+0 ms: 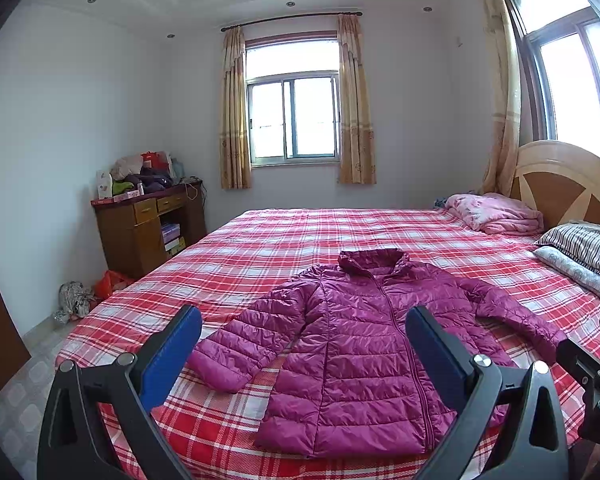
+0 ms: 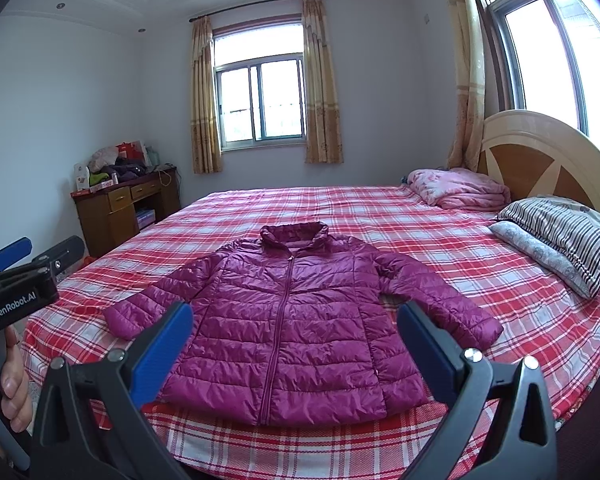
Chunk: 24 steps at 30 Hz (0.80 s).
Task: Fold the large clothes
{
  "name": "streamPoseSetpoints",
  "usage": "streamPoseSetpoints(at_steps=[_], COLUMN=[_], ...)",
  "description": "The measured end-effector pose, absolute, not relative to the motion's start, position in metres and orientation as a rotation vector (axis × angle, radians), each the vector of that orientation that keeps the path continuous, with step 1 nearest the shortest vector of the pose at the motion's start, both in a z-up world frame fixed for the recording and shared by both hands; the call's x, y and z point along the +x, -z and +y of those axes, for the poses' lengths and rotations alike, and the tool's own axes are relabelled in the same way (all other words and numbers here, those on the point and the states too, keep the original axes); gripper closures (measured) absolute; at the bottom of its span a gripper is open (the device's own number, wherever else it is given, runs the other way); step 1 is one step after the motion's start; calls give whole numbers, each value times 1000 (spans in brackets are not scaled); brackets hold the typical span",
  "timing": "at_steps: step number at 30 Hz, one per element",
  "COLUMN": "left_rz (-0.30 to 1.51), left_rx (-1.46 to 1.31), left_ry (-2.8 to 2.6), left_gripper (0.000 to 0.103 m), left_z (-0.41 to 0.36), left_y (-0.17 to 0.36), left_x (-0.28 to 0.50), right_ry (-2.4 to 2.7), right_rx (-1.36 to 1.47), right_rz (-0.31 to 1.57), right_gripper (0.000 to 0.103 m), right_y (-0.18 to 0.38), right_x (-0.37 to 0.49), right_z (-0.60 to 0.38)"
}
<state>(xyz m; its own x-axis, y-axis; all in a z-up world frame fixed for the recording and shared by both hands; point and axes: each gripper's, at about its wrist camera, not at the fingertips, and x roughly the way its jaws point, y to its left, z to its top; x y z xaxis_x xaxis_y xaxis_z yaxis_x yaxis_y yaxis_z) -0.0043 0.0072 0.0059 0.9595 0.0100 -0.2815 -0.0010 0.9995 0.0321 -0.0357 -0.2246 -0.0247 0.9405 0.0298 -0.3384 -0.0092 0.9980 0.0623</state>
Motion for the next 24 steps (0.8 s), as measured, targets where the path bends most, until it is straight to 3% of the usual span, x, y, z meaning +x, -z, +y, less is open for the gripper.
streamPoseSetpoints(at_steps=[24], left_rz=[277], left_rx=[17], left_ry=[-19], left_gripper=[1], left_z=[12], left_y=[-7], left_x=[-4], right_ry=[-29], right_rx=[55], right_rz=[358], right_gripper=[0], right_y=[27], right_x=[-34], right_z=[-220])
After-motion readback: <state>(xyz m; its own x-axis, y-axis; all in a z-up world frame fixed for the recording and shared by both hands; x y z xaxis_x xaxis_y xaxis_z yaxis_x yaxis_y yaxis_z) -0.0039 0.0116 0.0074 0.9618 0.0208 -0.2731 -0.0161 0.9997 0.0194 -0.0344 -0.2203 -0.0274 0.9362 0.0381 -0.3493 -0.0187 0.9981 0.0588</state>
